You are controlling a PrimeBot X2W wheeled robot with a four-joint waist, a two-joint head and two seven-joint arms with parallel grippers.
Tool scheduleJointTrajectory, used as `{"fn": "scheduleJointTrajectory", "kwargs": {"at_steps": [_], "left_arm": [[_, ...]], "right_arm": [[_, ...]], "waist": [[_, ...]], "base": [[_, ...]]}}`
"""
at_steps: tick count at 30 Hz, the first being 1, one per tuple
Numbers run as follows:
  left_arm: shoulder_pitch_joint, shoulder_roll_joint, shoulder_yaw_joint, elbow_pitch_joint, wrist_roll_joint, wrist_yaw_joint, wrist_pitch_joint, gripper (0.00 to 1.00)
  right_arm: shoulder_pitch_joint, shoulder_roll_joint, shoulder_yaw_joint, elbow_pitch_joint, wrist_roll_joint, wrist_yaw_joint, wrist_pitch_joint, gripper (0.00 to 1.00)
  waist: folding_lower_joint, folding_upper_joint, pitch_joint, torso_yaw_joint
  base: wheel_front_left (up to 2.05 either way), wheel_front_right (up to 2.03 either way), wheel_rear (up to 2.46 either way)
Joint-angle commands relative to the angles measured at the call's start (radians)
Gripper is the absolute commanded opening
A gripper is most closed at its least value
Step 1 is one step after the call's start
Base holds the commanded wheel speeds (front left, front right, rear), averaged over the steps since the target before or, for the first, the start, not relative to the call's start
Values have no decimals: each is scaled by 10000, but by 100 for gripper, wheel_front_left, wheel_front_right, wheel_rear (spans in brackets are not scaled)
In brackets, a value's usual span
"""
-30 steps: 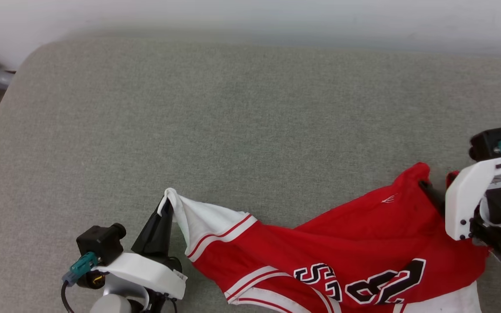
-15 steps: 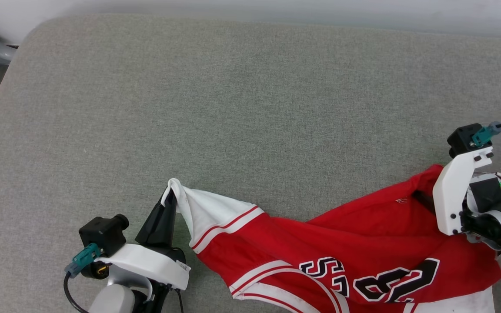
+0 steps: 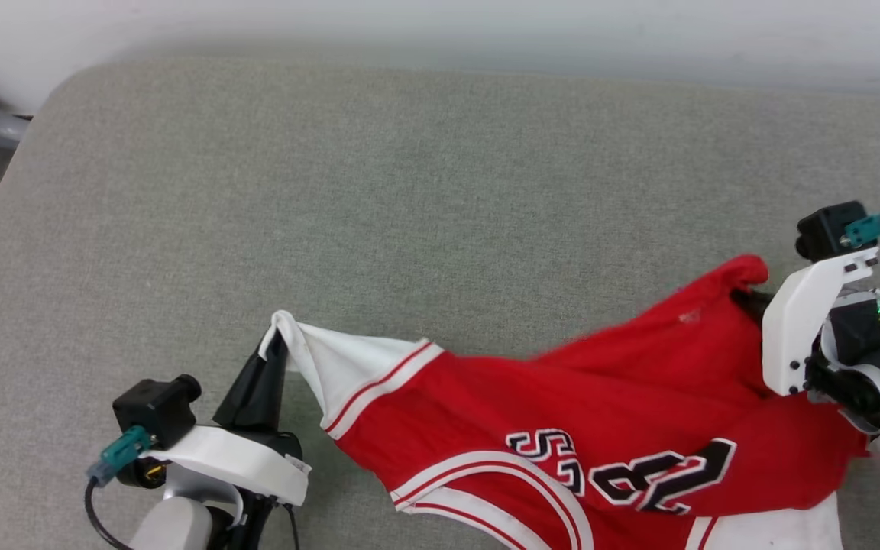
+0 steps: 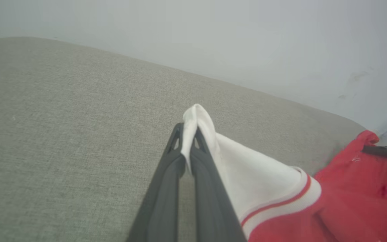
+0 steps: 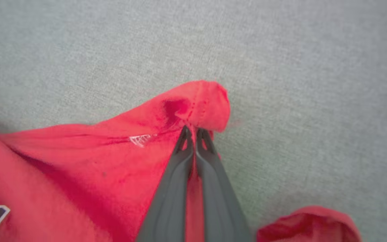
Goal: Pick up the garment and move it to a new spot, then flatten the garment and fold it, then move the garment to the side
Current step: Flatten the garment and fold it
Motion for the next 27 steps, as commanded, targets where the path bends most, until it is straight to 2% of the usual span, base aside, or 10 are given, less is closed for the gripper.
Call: {"fn": "scheduleJointTrajectory", "kwargs": {"at_steps": [1, 7, 13, 20, 27], "left_arm": [[-103, 94, 118, -70, 6, 44, -60, 0], [-611, 470, 396, -172, -89, 37, 36, 0], [-1898, 994, 610, -216, -233, 1, 424, 0], [-4004, 1378, 473, 847, -462, -57, 1022, 0], [-6785, 1838, 158, 2225, -515, -78, 1487, 0]], "right_arm": [[-157, -42, -136, -105, -31, -11, -254, 0], [-95, 170, -909, -504, -210, -11, -1284, 0], [-365, 492, -1553, -721, -739, -12, -1753, 0], [-1365, 982, -2028, -529, -1529, -12, -1848, 0], [-3253, 1304, -2446, -151, -2280, -14, -1937, 0]], "waist": [[-1, 0, -210, -136], [-1, 0, -722, -531], [-1, 0, -1097, -1050], [-1, 0, -1194, -1582], [-1, 0, -576, -1838]], "base": [[0, 0, 0], [0, 0, 0], [0, 0, 0], [0, 0, 0], [0, 0, 0]]}}
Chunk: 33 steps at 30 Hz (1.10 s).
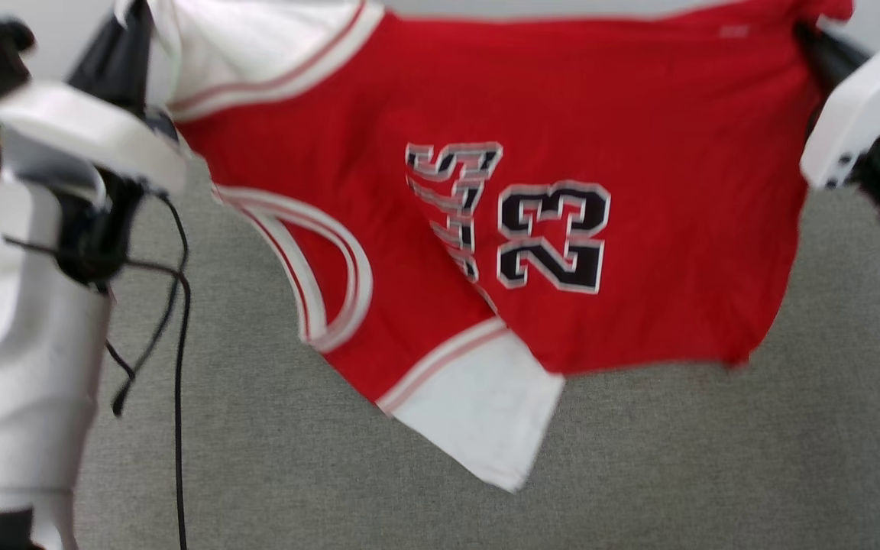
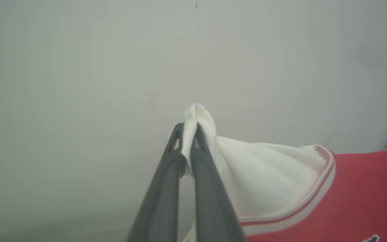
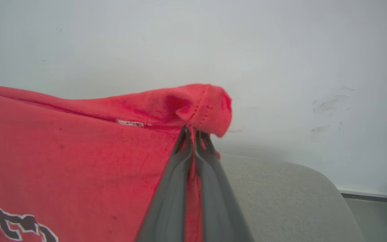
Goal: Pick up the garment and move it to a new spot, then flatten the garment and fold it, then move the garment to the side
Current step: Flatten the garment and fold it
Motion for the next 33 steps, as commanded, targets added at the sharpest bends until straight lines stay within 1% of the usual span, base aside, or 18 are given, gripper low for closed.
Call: {"fn": "scheduleJointTrajectory", "kwargs": {"at_steps": [1, 7, 9, 14, 20, 21, 26, 29, 33], "left_arm": [[-725, 209, -28, 351, 28, 8, 36, 0], [-3147, 701, -166, 1542, 268, 4, -14, 0], [-4001, 934, -224, 1798, 388, 4, -51, 0], [-5918, 1288, -471, 2308, 667, 1, -189, 0], [-7568, 1680, -547, 2973, 640, 3, -231, 0], [-7568, 1680, -547, 2973, 640, 3, -231, 0], [-8114, 1574, -753, 3594, 311, 1, -469, 0], [-8016, 1458, -907, 3902, -15, -1, -643, 0], [-7582, 1325, -1125, 4198, -640, -1, -876, 0]], "right_arm": [[-623, 62, -187, 129, -207, -16, -102, 0], [-2702, 243, -703, 733, -902, -17, -466, 0], [-3486, 299, -868, 903, -1117, -17, -620, 0], [-5272, 352, -1150, 1366, -1657, -20, -981, 0], [-6927, 525, -1369, 2039, -2039, -22, -1442, 0], [-6927, 525, -1369, 2039, -2039, -22, -1442, 0], [-7576, 802, -1257, 2813, -2170, -24, -1946, 0], [-7713, 935, -1209, 3300, -2063, -20, -2243, 0], [-7518, 1005, -1146, 3950, -1844, -19, -2628, 0]], "waist": [[0, 0, 346, -85], [0, 0, 1214, -124], [0, 0, 1644, -110], [0, 0, 2583, 8], [0, 0, 3715, 90], [0, 0, 3715, 90], [0, 0, 4413, 195], [0, 0, 4745, 264], [0, 0, 4939, 319]], "base": [[0, 0, 0], [0, 0, 0], [0, 0, 0], [0, 0, 0], [0, 0, 0], [0, 0, 0], [0, 0, 0], [0, 0, 0], [0, 0, 0]]}}
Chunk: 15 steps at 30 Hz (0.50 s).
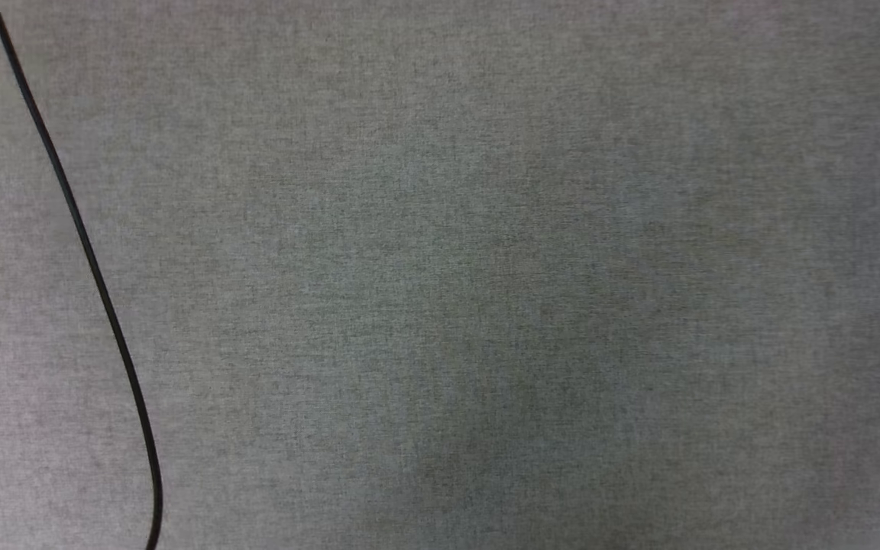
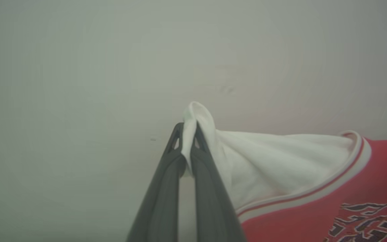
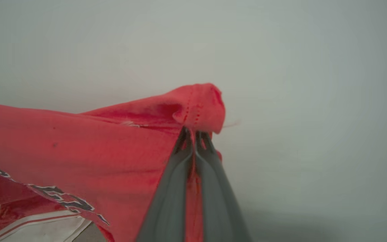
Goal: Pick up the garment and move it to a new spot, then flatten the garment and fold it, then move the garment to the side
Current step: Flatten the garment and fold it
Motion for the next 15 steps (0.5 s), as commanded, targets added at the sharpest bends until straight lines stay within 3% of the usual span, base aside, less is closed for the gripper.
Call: {"fn": "scheduleJointTrajectory", "kwargs": {"at_steps": [1, 8, 15], "left_arm": [[220, 66, -27, 42, -184, 25, -93, 0], [2192, 178, -672, -329, -1502, 23, -364, 0], [5436, 326, -967, -1486, -2607, 25, -669, 0]], "right_arm": [[142, -72, 6, 134, 132, -25, -145, 0], [1735, -207, 654, 806, 830, -23, -811, 0], [4540, -557, 1337, 392, 1972, -25, -1416, 0]], "waist": [[-2, 0, 76, 56], [-2, 0, -407, 92], [-2, 0, -1309, 218]], "base": [[0, 0, 0], [0, 0, 0], [0, 0, 0]]}}
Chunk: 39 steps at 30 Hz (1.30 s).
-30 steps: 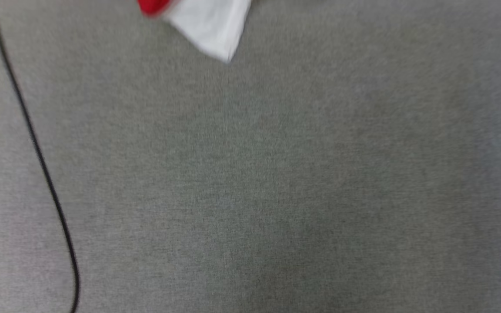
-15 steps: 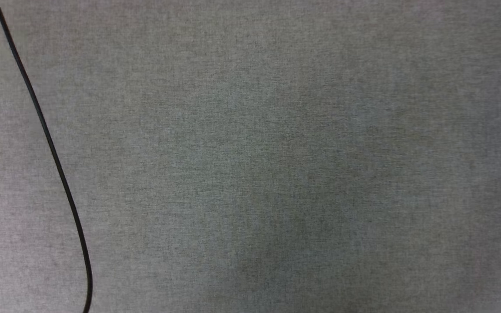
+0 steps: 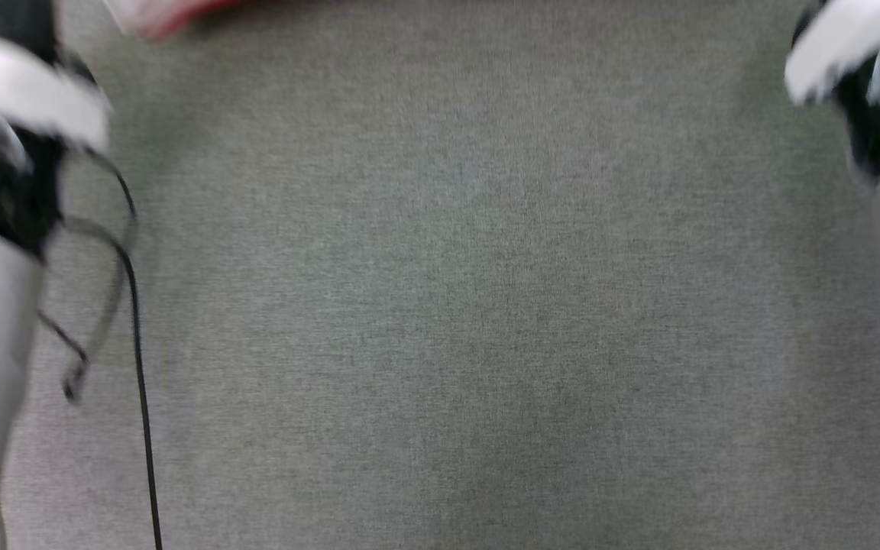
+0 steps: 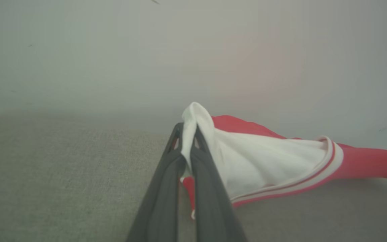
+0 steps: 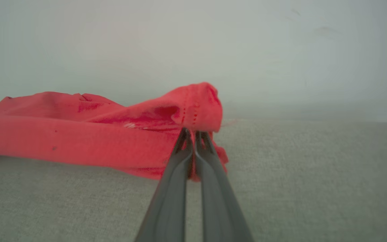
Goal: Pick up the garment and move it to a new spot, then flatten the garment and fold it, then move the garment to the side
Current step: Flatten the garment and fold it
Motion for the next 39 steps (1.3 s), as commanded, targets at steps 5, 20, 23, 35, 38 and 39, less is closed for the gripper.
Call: {"fn": "scheduleJointTrajectory", "kwargs": {"at_steps": [5, 20, 23, 35, 38, 39], "left_arm": [[2507, 80, 440, -1066, -239, 26, -107, 0], [8673, -637, 2147, -4121, 476, 973, -96, 0], [9523, -586, 2126, -4517, 404, 1248, 42, 0], [12160, -487, 2090, -6026, -255, 2045, 1014, 0], [12641, -427, 2065, -6423, -365, 2238, 1251, 0], [12777, -402, 2060, -6577, -390, 2309, 1320, 0]], "right_arm": [[2409, -470, 97, -989, 685, -26, -219, 0], [8776, -82, -1412, -5018, 536, -39, 982, 0], [9886, 239, -1820, -5947, 280, -39, 1409, 0], [13586, 1402, -3079, -8957, -443, -39, 3071, 0], [14194, 1573, -3206, -9432, -442, -37, 3363, 0], [14328, 1601, -3213, -9541, -474, -37, 3465, 0]], "waist": [[0, 0, -950, 82], [0, 0, -3191, -59], [0, 0, -3547, -49], [0, 0, -4609, 294], [0, 0, -4735, 341], [0, 0, -4755, 341]], "base": [[0, 0, 0], [0, 0, 0], [0, 0, 0], [0, 0, 0], [0, 0, 0], [0, 0, 0]]}}
